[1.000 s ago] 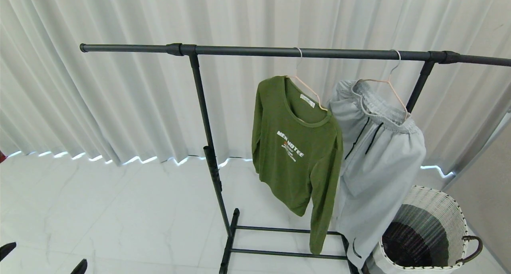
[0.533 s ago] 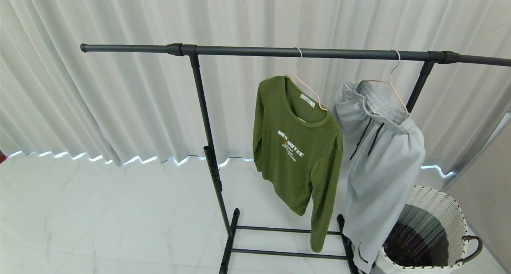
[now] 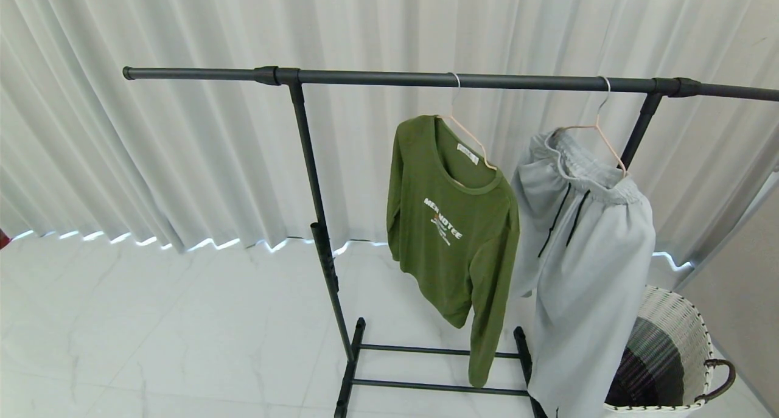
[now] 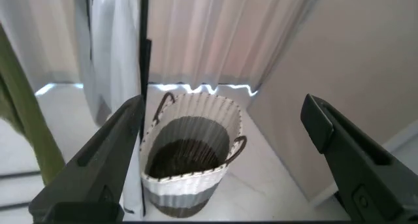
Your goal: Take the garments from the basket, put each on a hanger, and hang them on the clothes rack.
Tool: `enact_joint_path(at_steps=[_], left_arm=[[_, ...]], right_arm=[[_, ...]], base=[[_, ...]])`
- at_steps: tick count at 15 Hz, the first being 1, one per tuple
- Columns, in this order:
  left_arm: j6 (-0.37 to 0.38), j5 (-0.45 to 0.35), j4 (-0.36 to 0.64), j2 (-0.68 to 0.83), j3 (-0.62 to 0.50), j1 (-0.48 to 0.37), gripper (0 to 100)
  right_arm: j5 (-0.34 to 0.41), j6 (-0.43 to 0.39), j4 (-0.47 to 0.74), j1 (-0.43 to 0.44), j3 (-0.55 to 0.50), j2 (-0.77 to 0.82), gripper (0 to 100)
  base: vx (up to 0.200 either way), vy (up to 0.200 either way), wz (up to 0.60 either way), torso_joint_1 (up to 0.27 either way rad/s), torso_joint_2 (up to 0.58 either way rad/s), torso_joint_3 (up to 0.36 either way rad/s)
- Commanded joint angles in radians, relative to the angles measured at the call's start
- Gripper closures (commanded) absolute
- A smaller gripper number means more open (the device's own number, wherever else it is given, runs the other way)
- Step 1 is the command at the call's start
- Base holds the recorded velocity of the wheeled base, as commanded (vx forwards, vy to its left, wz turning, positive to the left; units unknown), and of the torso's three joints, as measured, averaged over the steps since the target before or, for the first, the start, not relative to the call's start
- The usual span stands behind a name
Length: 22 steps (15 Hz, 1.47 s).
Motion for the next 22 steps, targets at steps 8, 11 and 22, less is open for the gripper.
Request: enact_joint_path(at_steps=[8,11,22], left_arm=[[-0.011,-0.001,0.004,0.000,0.000,-0.002,0],[-0.011,-0.001,0.004,0.000,0.000,-0.002,0],[-0.011,-0.001,0.004,0.000,0.000,-0.002,0]], right_arm=[[0.167,0.158,0.079,0.035,0.011,-0.058,0],[0.206,0.116,0.086,0.035,0.011,-0.058,0],[0.203,0.164,0.086,0.035,0.011,-0.059,0]], base=[[0.000,0.000,0.00,0.000,0.00,0.000],[0.000,0.000,0.00,0.000,0.00,0.000],[0.000,0.000,0.00,0.000,0.00,0.000]])
